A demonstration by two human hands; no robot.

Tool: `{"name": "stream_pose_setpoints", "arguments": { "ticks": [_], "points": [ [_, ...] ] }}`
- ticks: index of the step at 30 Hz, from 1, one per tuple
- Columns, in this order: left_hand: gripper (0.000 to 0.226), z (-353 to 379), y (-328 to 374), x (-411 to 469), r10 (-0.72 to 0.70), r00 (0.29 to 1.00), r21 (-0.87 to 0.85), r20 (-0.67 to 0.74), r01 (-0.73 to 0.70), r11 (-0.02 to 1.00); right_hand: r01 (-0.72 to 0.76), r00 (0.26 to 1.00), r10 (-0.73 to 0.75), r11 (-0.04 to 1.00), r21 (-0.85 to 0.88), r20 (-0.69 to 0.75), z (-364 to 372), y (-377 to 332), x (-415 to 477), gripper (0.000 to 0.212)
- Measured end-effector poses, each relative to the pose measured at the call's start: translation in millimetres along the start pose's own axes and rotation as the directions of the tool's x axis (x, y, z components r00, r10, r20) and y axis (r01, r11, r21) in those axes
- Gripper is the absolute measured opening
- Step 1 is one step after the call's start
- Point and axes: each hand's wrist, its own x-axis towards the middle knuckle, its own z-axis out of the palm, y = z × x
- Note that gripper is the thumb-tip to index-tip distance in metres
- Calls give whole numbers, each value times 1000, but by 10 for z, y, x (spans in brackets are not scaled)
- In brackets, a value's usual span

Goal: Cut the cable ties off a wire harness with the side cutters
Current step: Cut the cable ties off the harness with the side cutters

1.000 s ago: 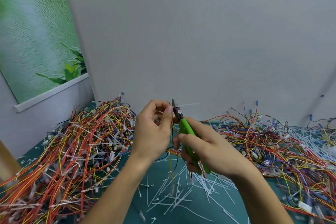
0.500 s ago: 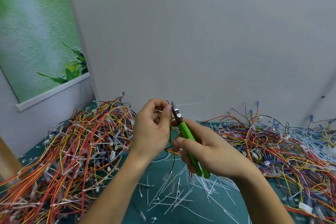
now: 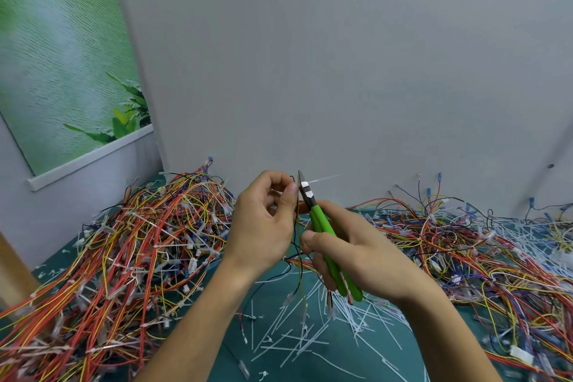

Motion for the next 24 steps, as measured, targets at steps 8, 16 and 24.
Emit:
{"name": "stream_pose_setpoints", "arguments": {
  "ticks": [8,16,24],
  "points": [
    [20,-12,-26,6,0,1000,23,8,0,1000,4,1000,-5,997,79,10,-3,40,21,30],
    [9,-30,28,-15,-12,995,71,98,5,997,-73,995,77,995,-61,71,-107,-31,-42,40],
    [12,-54,48,-2,-24,996,58,83,19,998,-30,999,30,1000,-2,13,-27,-29,-23,26]
  ]
}}
